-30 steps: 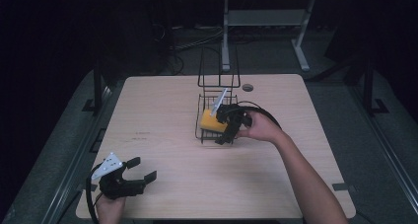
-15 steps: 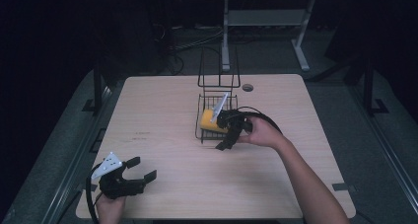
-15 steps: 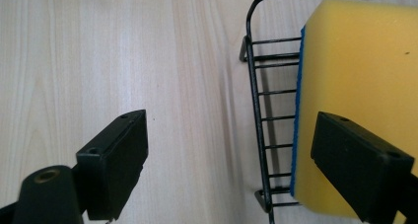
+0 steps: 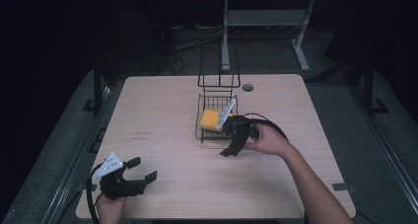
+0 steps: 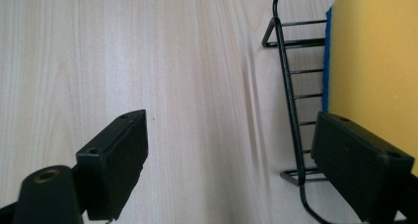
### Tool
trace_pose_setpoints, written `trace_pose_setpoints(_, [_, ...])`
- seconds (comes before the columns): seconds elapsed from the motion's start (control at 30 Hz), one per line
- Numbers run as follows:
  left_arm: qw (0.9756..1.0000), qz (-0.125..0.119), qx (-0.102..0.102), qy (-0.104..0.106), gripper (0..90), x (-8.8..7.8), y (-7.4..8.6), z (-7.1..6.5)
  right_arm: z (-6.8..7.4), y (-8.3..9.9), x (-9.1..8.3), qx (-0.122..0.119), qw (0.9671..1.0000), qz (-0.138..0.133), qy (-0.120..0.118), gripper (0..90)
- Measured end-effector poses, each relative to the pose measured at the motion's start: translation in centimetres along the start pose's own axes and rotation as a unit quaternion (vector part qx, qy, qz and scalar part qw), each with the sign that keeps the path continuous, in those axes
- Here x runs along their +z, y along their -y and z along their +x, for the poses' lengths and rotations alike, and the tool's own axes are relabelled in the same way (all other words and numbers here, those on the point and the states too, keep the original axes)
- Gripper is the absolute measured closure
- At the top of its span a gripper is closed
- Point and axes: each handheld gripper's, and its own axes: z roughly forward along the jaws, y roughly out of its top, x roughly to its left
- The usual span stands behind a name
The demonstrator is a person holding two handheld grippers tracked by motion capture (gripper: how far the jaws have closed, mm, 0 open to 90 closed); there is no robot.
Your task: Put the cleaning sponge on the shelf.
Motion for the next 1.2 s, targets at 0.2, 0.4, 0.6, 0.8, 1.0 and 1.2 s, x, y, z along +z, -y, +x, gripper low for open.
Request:
trace_pose_setpoints(0.2, [1.0000, 0.000, 0.003, 0.000, 12.8, 0.0, 0.0, 0.0, 1.1, 0.8, -0.2, -0.006, 1.0000, -0.003, 0.004, 14.0])
trace_pose_setpoints(0.4, [1.0000, -0.001, 0.001, -0.001, 12.8, 0.0, 0.0, 0.0, 1.8, 1.7, -0.3, -0.003, 1.0000, -0.003, 0.006, 14.1])
trace_pose_setpoints(0.6, [1.0000, 0.002, 0.004, -0.002, 12.8, 0.0, 0.0, 0.0, 2.4, 2.8, -0.5, 0.000, 1.0000, -0.003, 0.007, 14.0])
trace_pose_setpoints(0.8, [1.0000, 0.003, 0.005, -0.002, 12.8, 0.0, 0.0, -0.1, 3.1, 4.3, -0.7, 0.009, 0.9999, -0.007, 0.007, 14.0])
trace_pose_setpoints(1.0, [1.0000, 0.002, 0.004, -0.004, 12.8, -0.1, 0.0, 0.0, 3.8, 5.6, -0.8, 0.016, 0.9998, -0.003, 0.011, 14.0])
trace_pose_setpoints(1.2, [1.0000, 0.003, 0.004, -0.005, 12.8, 0.0, 0.0, 0.0, 4.6, 6.4, -1.2, 0.017, 0.9997, -0.003, 0.017, 14.0])
